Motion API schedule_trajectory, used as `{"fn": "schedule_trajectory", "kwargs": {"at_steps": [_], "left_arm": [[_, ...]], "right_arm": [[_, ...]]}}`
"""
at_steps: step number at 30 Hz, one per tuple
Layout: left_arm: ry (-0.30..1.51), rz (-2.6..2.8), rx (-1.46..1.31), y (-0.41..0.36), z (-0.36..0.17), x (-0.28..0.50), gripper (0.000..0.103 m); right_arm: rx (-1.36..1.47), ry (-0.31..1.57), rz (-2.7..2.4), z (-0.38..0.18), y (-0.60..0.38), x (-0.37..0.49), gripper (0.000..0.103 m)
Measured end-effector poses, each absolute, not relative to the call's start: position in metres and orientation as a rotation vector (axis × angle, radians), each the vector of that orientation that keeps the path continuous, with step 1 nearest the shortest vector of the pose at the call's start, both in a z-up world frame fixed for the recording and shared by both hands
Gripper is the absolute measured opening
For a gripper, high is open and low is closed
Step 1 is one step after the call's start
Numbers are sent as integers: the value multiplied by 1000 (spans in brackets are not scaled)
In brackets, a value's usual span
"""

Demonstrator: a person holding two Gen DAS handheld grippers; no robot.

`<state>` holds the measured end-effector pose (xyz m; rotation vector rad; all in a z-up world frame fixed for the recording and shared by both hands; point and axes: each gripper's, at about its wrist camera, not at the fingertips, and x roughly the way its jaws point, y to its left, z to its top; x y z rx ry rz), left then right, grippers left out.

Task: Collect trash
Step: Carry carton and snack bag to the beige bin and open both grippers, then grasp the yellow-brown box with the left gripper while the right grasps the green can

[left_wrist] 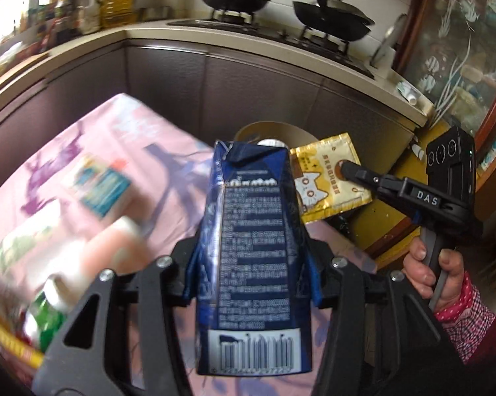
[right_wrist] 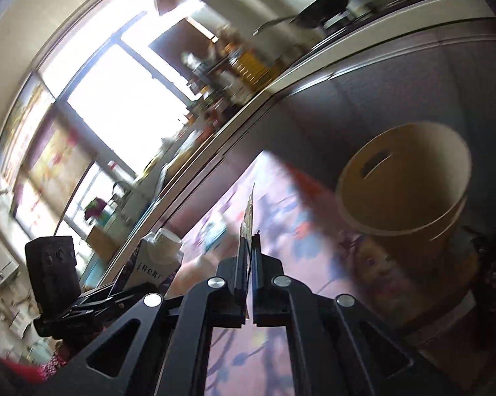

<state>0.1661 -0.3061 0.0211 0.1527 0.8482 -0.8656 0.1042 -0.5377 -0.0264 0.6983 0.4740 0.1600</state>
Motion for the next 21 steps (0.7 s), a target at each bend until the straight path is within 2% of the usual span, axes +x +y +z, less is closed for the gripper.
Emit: {"fn": "schedule_trajectory", "kwargs": {"at_steps": [4, 7, 9, 11, 17, 19, 20, 21], "left_arm": [[925, -941, 191, -402, 0, 216, 48], [975, -892, 206, -447, -22, 246, 49], [1022, -866, 215, -466, -36, 260, 56], [1047, -818, 223, -473, -44, 268, 61], [1015, -799, 131, -443, -17, 262, 61], [989, -828, 87, -424, -6, 251, 61], [977, -847, 60, -409, -1, 241, 62], [972, -869, 34, -395, 2, 234, 66]], "right_arm": [[697, 486, -26, -46, -585, 135, 0], [701, 514, -83, -67, -605, 150, 0], [719, 544, -90, -81, -612, 161, 0], [767, 563, -78, -94, -624, 168, 0], [860, 534, -69, -105, -633, 158, 6], [859, 522, -72, -100, -630, 152, 13], [847, 517, -85, -100, -628, 149, 26], [834, 513, -99, -93, -624, 147, 49]]}}
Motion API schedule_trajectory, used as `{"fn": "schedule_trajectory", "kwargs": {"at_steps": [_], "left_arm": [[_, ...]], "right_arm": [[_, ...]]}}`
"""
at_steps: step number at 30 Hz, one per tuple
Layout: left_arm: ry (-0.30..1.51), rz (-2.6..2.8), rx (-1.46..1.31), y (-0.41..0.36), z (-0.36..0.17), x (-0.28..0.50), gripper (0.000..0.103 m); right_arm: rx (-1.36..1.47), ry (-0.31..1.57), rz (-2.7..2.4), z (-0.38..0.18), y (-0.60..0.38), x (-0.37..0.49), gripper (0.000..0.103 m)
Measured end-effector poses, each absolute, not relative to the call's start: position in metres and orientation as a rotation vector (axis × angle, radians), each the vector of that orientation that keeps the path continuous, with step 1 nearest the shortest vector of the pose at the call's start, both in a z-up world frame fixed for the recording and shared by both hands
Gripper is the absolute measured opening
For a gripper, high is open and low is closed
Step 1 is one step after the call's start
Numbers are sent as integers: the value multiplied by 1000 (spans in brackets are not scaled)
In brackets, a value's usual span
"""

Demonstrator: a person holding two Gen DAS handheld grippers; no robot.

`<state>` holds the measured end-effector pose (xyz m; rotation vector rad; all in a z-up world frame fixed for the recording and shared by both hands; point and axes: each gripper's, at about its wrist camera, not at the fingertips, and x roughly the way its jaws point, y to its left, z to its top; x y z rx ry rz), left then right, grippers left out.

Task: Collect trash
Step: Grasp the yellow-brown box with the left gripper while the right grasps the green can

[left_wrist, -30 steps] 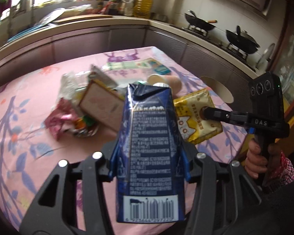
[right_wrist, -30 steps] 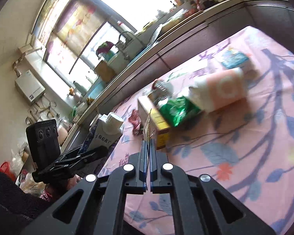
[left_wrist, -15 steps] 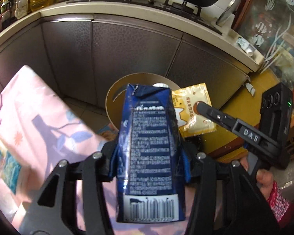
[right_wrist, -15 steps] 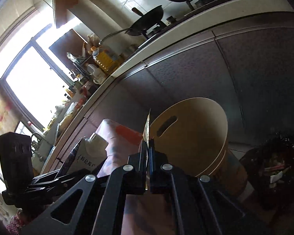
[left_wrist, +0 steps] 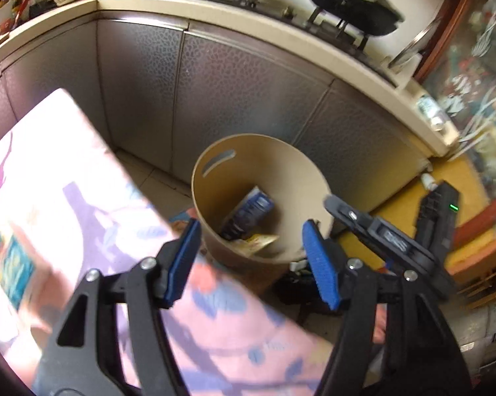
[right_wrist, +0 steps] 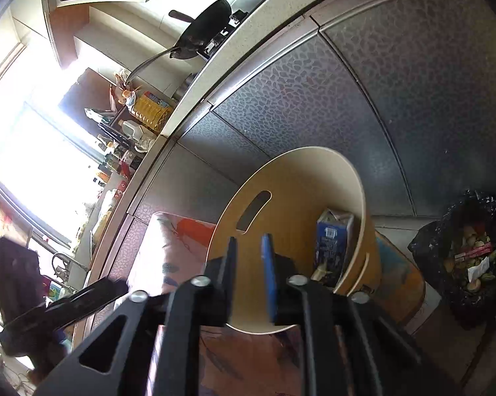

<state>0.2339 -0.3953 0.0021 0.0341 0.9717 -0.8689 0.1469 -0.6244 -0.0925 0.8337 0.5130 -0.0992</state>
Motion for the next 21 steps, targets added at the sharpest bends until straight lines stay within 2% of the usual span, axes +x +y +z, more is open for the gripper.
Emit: {"fn": "schedule_trajectory", "kwargs": {"at_steps": [2, 3, 10, 17, 21], "left_arm": [[964, -897, -3, -361, 6, 211, 69], [962, -908, -14, -343, 6, 200, 69], [958, -826, -67, -206, 1, 117, 69], [969, -638, -226, -73, -20, 63, 69], [951, -515, -311, -22, -30, 59, 69]], "right_arm": [[817, 498, -129, -83, -620, 142, 65], [820, 491, -127, -80, -619, 139, 65], [791, 481, -26, -50, -577, 132, 65], [682, 564, 225, -32, -479, 145, 65], [579, 659, 427, -32, -400, 152, 50]]}}
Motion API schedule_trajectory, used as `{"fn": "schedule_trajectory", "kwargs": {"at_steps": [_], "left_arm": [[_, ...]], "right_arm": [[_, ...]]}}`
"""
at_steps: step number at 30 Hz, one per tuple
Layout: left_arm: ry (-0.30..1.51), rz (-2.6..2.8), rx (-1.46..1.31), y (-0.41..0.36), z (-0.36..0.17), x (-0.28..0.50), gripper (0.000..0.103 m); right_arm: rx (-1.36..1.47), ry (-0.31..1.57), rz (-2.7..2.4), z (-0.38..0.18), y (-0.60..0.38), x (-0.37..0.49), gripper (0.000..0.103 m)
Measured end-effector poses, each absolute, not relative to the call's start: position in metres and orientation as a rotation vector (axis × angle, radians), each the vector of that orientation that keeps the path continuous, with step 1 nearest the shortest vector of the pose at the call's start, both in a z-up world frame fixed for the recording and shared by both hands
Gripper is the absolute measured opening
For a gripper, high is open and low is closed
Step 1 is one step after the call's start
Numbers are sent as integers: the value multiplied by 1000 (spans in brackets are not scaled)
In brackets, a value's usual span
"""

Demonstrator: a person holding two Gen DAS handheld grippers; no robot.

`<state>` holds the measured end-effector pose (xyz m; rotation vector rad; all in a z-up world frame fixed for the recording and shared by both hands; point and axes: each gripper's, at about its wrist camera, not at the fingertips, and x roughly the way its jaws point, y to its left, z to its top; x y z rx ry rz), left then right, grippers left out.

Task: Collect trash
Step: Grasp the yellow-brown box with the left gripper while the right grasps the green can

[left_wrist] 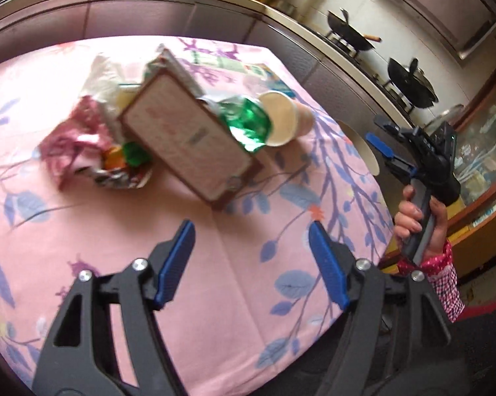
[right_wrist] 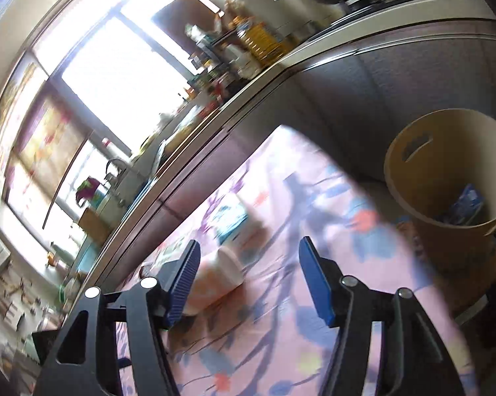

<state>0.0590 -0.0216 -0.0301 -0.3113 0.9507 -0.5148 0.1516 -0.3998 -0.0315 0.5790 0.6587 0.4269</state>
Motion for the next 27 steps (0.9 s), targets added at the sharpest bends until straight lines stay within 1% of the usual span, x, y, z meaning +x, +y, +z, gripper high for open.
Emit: {"fn": "schedule_trajectory", "kwargs": {"at_steps": [3, 5, 14, 17, 21, 24, 27], "left_arm": [[938, -466, -386, 6, -34, 64, 69], [922, -439, -413, 18, -36, 67, 69], [899, -378, -507, 59, -42, 68, 69], [887, -356, -540, 75, -45, 64, 77], [874, -336, -551, 85, -42, 65, 77], [881, -338, -541, 79, -42, 68, 78], [898, -336, -503, 67, -45, 74, 78]], "right_arm": [[482, 759, 576, -39, -337, 157, 43], [423, 814, 632, -43, -301, 159, 40], [394, 941, 769, -53, -218, 175, 40], [404, 963, 922, -49, -188, 160, 40], [463, 986, 1116, -46, -172, 140, 40], [469, 990, 1052, -49, -186, 144, 40], [533, 1003, 977, -57, -208, 152, 40]]}}
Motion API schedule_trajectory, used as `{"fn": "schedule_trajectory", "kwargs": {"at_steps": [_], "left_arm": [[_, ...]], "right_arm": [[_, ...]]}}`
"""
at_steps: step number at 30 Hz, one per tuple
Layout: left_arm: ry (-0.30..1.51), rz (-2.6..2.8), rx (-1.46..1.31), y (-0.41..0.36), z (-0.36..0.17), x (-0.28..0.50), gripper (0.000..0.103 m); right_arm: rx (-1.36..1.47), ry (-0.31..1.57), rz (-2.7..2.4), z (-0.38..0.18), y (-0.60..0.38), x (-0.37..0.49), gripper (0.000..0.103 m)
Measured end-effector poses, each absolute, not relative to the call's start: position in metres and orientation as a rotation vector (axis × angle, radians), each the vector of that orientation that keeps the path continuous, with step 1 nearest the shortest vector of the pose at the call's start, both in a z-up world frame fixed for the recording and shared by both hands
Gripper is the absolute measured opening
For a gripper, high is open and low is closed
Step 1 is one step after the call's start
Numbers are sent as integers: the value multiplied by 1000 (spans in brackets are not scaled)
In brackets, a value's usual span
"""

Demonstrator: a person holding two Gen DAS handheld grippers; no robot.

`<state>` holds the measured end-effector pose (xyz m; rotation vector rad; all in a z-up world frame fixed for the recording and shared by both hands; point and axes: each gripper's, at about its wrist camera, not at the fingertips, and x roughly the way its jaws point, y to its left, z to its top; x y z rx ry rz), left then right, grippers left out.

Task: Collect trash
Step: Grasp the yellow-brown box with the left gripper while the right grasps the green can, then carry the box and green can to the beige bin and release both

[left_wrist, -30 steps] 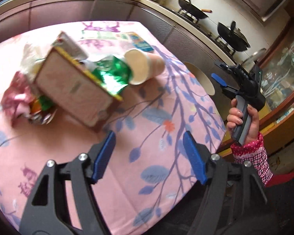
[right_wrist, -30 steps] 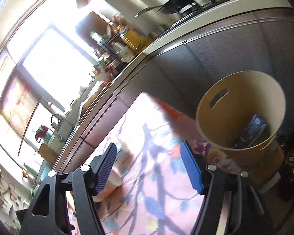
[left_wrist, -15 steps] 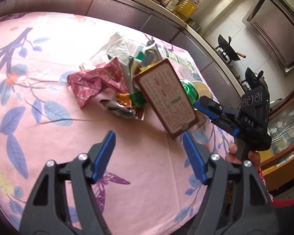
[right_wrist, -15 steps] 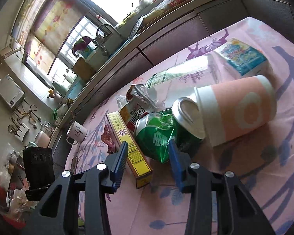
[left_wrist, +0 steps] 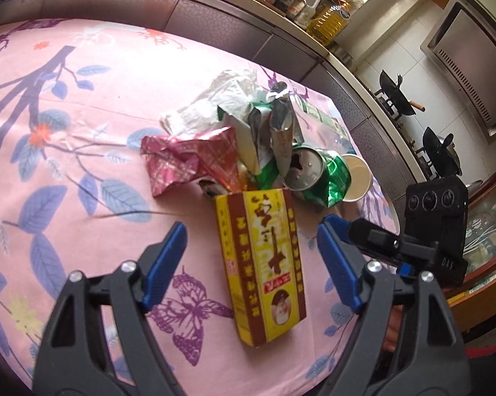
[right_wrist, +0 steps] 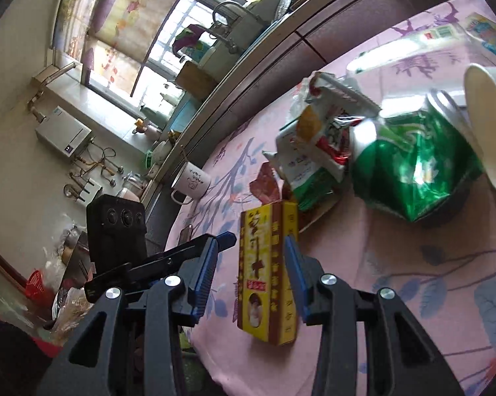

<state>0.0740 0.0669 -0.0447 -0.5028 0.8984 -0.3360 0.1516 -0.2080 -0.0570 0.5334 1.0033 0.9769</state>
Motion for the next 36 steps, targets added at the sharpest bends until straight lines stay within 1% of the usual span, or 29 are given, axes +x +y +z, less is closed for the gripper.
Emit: {"fn": "schedule_trajectory", "kwargs": {"at_steps": [4, 8, 10, 12, 16, 19, 20, 21, 22, 28, 29, 30, 31, 32, 36], "left_arm": [[962, -297, -446, 45, -54, 80, 78], [997, -248, -313, 17, -55, 83, 78], [1014, -228, -283, 8, -57, 83, 78], [1028, -186, -241, -1, -59, 84, 84], [1029, -111, -153, -14, -60, 83, 84], [1026, -56, -87, -20, -64, 82, 84], [1026, -44, -70, -21, -65, 82, 81], [1028, -42, -63, -21, -67, 82, 75], [1030, -44, -60, -21, -68, 82, 71], [1012, -57, -54, -17, -67, 75, 63], [1011, -60, -52, -16, -67, 73, 62], [1011, -66, -49, -16, -67, 71, 61], [1012, -72, -47, -16, -68, 69, 61], [1013, -79, -49, -14, -68, 67, 61], [998, -138, -92, -7, -63, 59, 61]], "right_arm": [[544, 994, 881, -63, -227, 154, 40], [491, 954, 771, -63, -239, 153, 40], [531, 956, 733, -68, -248, 158, 40], [596, 959, 699, -74, -262, 163, 40], [712, 996, 643, -91, -277, 177, 40], [772, 1002, 626, -93, -276, 187, 39], [790, 1003, 613, -94, -274, 190, 39], [812, 1002, 602, -95, -272, 193, 39], [830, 1001, 585, -95, -269, 195, 39], [874, 979, 469, -96, -251, 199, 39], [865, 984, 458, -97, -247, 199, 34], [866, 997, 452, -101, -245, 200, 23], [879, 1018, 459, -106, -243, 201, 16], [895, 1018, 477, -109, -242, 200, 13], [861, 1014, 529, -101, -244, 190, 11]]}}
